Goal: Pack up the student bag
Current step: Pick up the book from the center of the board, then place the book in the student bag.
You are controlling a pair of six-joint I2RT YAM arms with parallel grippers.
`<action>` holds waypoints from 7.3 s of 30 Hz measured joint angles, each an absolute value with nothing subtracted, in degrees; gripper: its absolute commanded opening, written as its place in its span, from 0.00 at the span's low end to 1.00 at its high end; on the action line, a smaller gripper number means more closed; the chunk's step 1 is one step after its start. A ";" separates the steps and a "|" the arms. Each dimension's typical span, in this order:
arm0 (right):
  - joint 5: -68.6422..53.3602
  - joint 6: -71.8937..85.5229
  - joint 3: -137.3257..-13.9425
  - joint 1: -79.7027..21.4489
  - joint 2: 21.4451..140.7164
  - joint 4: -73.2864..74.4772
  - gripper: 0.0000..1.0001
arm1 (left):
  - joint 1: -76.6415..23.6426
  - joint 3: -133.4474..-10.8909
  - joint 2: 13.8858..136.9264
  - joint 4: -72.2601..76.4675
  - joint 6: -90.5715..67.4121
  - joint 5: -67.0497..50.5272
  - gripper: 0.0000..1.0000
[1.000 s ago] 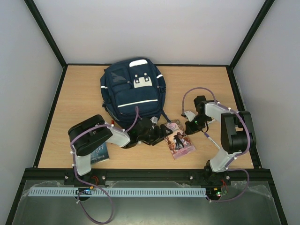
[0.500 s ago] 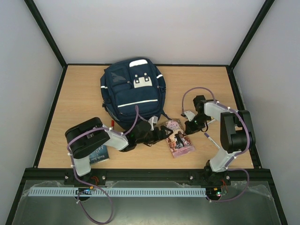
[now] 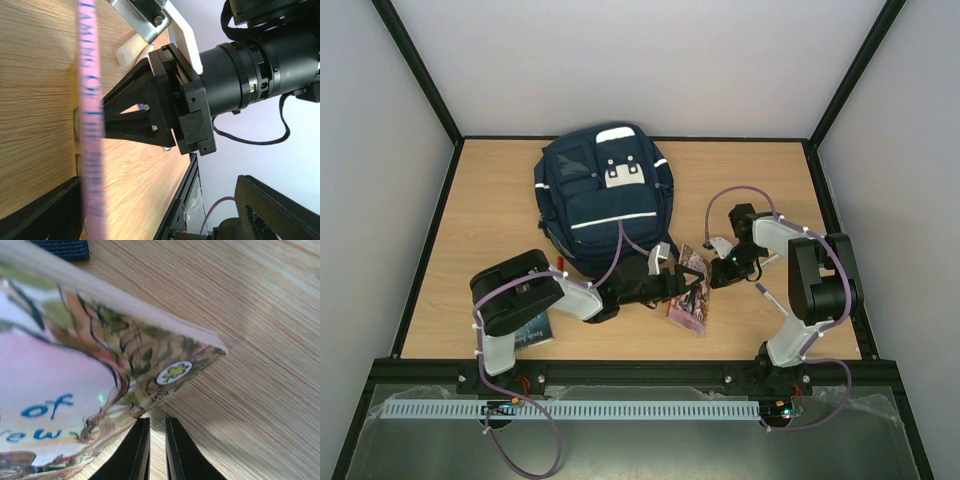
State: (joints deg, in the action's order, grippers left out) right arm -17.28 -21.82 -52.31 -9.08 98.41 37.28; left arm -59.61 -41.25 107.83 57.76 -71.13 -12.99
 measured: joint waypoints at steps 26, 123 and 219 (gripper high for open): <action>-17.56 -21.61 -52.27 -9.26 97.27 36.99 0.17 | -59.61 -39.55 103.28 35.92 -74.35 -6.94 0.11; -77.93 1.58 -78.94 -16.64 84.90 27.51 0.01 | -25.89 -48.31 73.91 40.93 -53.71 -40.95 0.02; -34.72 -5.82 -50.17 -5.26 69.19 11.68 0.01 | -43.86 -73.14 106.37 -28.10 6.20 11.92 0.03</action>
